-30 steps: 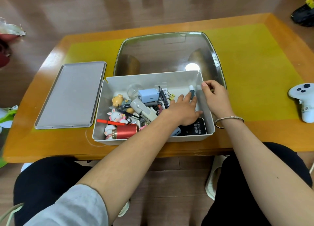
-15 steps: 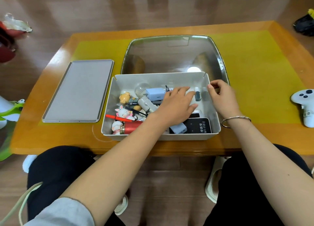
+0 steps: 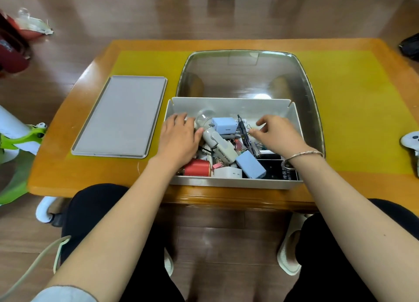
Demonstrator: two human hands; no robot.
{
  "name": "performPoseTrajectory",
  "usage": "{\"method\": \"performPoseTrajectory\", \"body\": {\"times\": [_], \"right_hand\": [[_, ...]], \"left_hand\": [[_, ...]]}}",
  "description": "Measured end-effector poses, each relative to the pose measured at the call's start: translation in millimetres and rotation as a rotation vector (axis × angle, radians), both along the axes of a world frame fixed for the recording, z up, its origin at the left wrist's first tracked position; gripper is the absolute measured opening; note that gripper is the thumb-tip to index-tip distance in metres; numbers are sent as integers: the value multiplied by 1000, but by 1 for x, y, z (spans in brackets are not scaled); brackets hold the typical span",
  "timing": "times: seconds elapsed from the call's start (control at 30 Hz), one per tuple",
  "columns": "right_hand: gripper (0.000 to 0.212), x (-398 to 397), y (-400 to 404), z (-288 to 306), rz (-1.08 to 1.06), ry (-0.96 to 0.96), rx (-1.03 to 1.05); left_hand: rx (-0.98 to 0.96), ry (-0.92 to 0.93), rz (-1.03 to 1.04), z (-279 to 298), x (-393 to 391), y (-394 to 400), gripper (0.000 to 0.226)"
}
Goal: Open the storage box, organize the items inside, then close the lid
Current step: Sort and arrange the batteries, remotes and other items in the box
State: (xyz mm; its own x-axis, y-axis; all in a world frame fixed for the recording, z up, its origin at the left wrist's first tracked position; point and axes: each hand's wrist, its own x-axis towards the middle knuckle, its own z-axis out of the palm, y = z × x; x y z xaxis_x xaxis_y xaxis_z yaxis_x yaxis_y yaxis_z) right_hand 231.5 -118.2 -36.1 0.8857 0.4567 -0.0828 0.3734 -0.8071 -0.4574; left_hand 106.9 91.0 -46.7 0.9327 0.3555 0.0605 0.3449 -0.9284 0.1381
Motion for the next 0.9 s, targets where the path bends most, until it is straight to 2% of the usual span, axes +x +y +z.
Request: {"method": "performPoseTrajectory", "body": {"times": [0.13,0.27,0.4,0.5,0.57,0.63,0.7,0.77,0.83,0.9], "right_hand": [[35,-4,19,-15,38,82,-82],[15,-3,25,-19,1,93,-36],[5,-6,23,-9,-44,45,150],[3,-14,25,8,34,-18,309],[4,-25,31,20,90,-20,381],[5,-38,40,28,197,26,374],[11,-52,48,31,334,66,291],[17,-61,53,31,436,51,183],[21,-60,53,30,430,2,188],[17,-48,50,26,311,-23,288]], "left_hand": [[45,-68,-72,-8,-9,1,48],[54,-95,-112,-9,-10,4,35],[-121,-231,-131,-2,-13,4,33],[-128,-395,-55,3,-22,8,36],[-159,-394,41,2,-29,15,50],[-290,-364,132,-1,-32,24,61],[-356,-320,177,-4,-33,30,62],[-317,-291,179,-6,-33,30,60],[-290,-304,200,-8,-32,29,58],[-285,-312,223,-11,-32,29,57]]}}
